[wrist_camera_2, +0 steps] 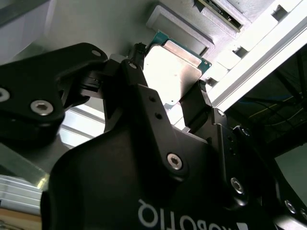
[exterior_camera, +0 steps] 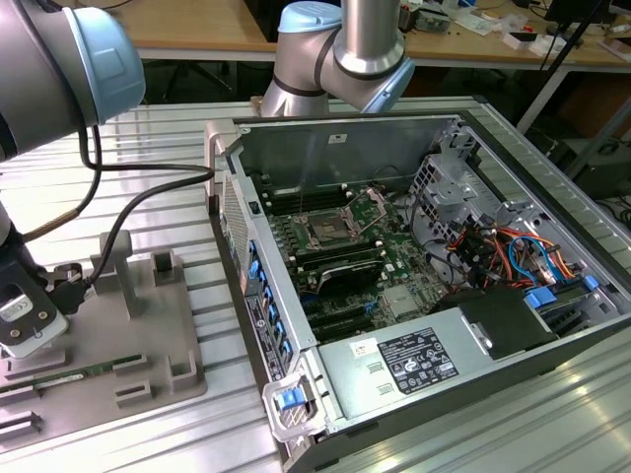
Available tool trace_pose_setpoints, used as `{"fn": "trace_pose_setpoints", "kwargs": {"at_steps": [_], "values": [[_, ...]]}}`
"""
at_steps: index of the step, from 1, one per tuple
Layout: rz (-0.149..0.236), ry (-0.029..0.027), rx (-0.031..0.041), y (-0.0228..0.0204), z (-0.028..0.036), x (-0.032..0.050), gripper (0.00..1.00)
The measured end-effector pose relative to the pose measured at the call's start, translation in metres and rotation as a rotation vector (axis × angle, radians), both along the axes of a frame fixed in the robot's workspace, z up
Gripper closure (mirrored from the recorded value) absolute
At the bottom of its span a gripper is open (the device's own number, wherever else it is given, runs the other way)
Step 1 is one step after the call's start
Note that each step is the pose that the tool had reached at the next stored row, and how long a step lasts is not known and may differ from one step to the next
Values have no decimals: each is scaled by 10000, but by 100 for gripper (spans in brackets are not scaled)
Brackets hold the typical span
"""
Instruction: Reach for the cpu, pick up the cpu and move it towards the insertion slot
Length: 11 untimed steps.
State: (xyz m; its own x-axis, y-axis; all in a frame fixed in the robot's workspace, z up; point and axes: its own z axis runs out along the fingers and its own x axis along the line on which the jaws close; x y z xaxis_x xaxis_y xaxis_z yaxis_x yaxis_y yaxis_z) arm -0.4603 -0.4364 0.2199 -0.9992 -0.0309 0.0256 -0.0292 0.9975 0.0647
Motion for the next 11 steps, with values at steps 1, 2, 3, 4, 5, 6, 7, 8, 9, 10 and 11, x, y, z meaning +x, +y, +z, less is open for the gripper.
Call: {"fn": "trace_pose_setpoints", "kwargs": {"at_steps": [1,2,3,4,5,6,7,8,9,10,11], "values": [[0,0,0,0,8,0,45],[0,-1,0,0,17,0,45],[0,-1,1,0,25,0,45],[0,-2,1,0,32,0,45],[0,-2,1,0,42,0,45],[0,-2,2,0,46,0,45],[0,-3,2,0,51,0,45],[0,-1,1,0,60,0,45],[0,-2,1,0,64,0,45],[0,-3,2,0,66,0,45],[0,-4,2,0,67,1,45]]}}
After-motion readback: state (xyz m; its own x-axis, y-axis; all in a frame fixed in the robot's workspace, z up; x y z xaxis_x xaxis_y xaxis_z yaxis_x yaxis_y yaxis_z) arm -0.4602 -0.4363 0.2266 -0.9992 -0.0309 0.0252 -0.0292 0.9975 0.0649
